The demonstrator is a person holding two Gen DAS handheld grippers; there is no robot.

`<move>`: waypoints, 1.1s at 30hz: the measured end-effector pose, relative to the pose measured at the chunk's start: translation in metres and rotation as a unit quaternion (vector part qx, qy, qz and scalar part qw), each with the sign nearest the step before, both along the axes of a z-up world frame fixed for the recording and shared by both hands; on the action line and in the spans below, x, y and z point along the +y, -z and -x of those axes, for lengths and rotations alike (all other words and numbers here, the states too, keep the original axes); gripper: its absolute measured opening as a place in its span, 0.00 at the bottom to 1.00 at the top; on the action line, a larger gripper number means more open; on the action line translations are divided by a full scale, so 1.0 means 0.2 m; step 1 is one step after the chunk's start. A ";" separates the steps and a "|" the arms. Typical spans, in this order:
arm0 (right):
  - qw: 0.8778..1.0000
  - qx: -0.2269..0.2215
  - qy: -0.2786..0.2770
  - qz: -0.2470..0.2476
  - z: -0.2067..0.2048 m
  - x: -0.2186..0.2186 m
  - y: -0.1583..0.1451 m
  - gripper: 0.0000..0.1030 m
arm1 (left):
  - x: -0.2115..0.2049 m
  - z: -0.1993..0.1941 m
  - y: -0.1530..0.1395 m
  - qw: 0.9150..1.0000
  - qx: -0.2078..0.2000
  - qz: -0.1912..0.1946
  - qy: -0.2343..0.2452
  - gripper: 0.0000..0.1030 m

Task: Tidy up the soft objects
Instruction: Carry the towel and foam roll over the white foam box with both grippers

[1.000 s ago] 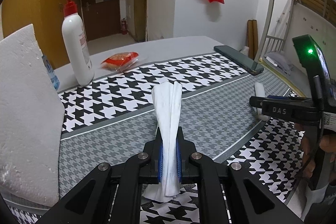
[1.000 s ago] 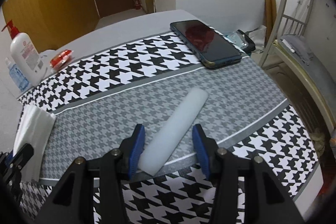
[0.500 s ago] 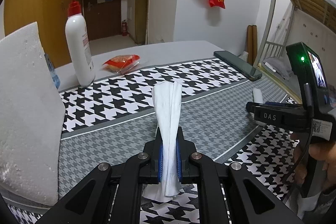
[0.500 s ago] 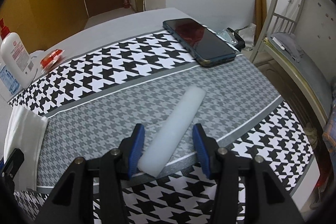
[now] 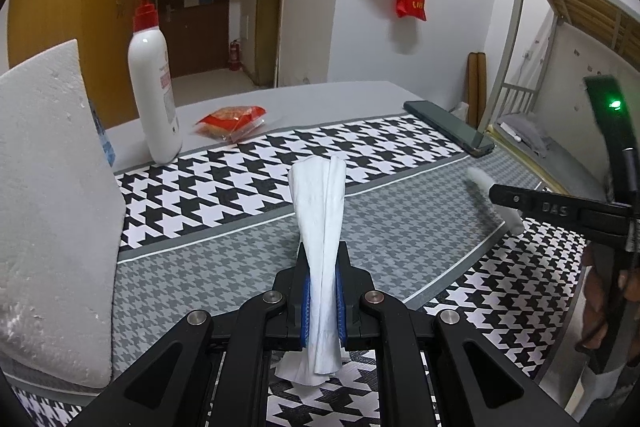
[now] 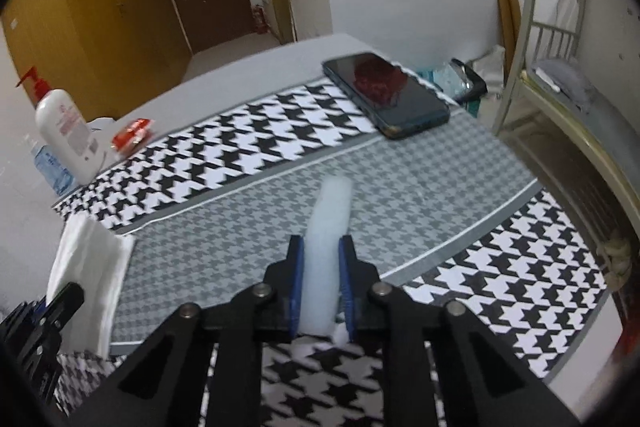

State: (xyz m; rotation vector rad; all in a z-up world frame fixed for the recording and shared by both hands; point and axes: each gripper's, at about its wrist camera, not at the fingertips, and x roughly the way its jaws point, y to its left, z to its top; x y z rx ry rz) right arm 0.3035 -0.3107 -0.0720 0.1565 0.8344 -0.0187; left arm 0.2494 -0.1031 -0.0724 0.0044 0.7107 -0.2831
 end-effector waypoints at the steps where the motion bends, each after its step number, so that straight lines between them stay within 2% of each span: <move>1: 1.000 -0.006 -0.005 0.002 0.02 0.02 -0.02 0.20 | 0.01 0.00 0.00 1.000 -0.001 0.001 -0.001 0.10; 6: 0.999 -0.025 -0.029 0.004 0.09 0.08 -0.07 0.20 | 0.03 0.02 -0.02 1.000 -0.006 0.004 -0.003 0.10; 14: 0.998 -0.029 -0.051 0.004 0.16 0.16 -0.04 0.20 | 0.02 0.07 -0.04 1.000 -0.017 0.010 0.008 0.10; 17: 0.998 -0.039 -0.055 -0.008 0.20 0.17 -0.05 0.20 | 0.04 0.11 -0.08 0.999 -0.036 0.020 0.012 0.10; 25: 0.996 -0.062 -0.063 -0.022 0.28 0.20 -0.10 0.20 | 0.12 0.26 -0.14 0.997 -0.050 0.044 0.032 0.09; 33: 0.994 -0.075 -0.074 -0.024 0.33 0.22 -0.15 0.20 | 0.14 0.35 -0.22 0.995 -0.083 0.040 0.039 0.09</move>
